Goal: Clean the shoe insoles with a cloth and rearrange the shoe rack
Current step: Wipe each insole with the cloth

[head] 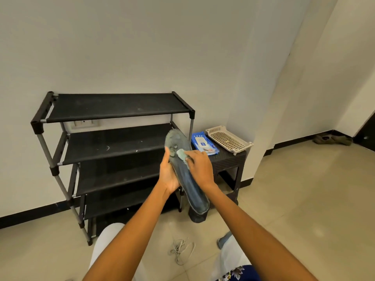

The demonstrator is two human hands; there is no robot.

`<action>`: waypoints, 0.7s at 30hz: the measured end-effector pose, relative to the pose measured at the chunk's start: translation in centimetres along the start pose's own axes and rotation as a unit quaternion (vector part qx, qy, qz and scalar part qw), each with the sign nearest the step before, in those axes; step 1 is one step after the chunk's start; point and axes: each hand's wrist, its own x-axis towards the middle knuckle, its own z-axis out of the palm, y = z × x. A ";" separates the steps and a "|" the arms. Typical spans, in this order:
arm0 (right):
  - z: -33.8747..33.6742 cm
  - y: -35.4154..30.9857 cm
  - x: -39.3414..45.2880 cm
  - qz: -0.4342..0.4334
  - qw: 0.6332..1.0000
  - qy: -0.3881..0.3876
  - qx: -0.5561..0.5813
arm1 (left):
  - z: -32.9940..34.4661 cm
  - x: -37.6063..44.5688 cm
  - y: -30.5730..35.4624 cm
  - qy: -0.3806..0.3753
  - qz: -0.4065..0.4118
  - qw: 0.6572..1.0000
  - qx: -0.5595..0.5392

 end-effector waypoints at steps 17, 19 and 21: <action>-0.1 -2.8 -0.1 -0.085 0.992 -0.015 -0.091 | -0.1 0.4 0.0 0.049 0.024 0.998 -0.009; 0.5 -3.4 -1.6 -0.131 0.988 -0.041 -0.069 | -0.8 0.6 0.8 0.050 0.031 0.998 -0.005; 0.5 -3.1 -2.7 -0.184 0.976 -0.067 -0.090 | -1.8 0.7 1.2 0.059 0.016 0.998 -0.010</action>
